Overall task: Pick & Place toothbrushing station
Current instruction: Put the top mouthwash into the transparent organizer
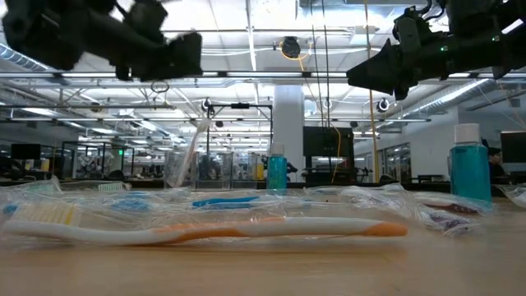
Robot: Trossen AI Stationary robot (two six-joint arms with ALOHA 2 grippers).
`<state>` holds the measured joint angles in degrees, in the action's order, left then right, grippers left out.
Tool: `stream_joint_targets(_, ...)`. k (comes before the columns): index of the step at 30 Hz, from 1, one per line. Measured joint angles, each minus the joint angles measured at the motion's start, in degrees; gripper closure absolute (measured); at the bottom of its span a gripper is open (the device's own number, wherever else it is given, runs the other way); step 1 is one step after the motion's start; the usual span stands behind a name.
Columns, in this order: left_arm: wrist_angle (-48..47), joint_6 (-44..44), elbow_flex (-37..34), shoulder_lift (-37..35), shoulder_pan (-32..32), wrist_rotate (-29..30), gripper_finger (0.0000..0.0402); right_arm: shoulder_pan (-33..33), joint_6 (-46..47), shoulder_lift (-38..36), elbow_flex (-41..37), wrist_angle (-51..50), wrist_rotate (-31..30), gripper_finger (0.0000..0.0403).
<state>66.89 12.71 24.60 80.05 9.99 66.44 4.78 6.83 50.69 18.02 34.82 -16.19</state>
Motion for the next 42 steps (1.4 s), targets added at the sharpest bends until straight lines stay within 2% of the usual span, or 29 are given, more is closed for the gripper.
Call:
stream_joint_targets(3, -7.6, -1.6, 0.0, -5.9, 3.2, -2.8, 0.0172, 0.0, 0.0, 0.0, 0.0, 0.0, 0.0, 0.0268)
stream_joint_targets(6, -17.3, -8.1, 0.0, -10.9, 5.2, -7.6, 0.0172, 0.0, 0.0, 0.0, 0.0, 0.0, 0.0, 0.0268)
stream_joint_targets(10, -30.2, -18.4, 0.0, -16.5, 5.2, -22.1, 0.0172, 0.0, 2.0, 0.0, 0.0, 0.0, 0.0, 0.0268)
stream_joint_targets(13, -35.6, -25.7, 0.0, -18.1, 4.0, -33.9, 0.0172, 0.0, 2.5, 0.0, 0.0, 0.0, 0.0, 0.0268)
stream_joint_targets(16, -38.0, -29.9, 0.0, -18.0, 3.4, -40.1, 0.0172, 0.0, 2.6, 0.0, 0.0, 0.0, 0.0, 0.0268)
stream_joint_targets(21, -40.6, -33.5, 0.0, -16.9, 3.2, -43.9, 0.0172, 0.0, 1.7, 0.0, 0.0, -0.3, 0.4, 0.0268)
stream_joint_targets(25, -43.7, -32.9, 0.0, -16.8, 3.2, -46.7, 0.0172, 0.0, 1.5, 1.5, 0.0, -0.2, 4.4, 0.0260)
stream_joint_targets(29, -45.6, -31.7, 0.0, -18.2, 3.1, -46.9, 0.0172, 0.0, 1.5, 5.9, 0.0, 7.2, 6.8, 0.0238)
stream_joint_targets(36, -45.8, -29.1, 0.0, -20.3, 1.2, -47.2, 0.0172, 0.0, 3.6, 17.8, 0.6, 24.2, 11.9, 0.0202)
stream_joint_targets(39, -47.2, -30.5, 0.0, -21.9, -0.2, -50.8, 0.0172, 0.0, 3.4, 22.2, 4.3, 23.1, 12.3, 0.0198)
stream_joint_targets(42, -48.5, -31.9, 0.0, -23.3, -2.2, -54.9, 0.0172, -0.1, 2.9, 26.5, 9.9, 16.9, 15.1, 0.0198)
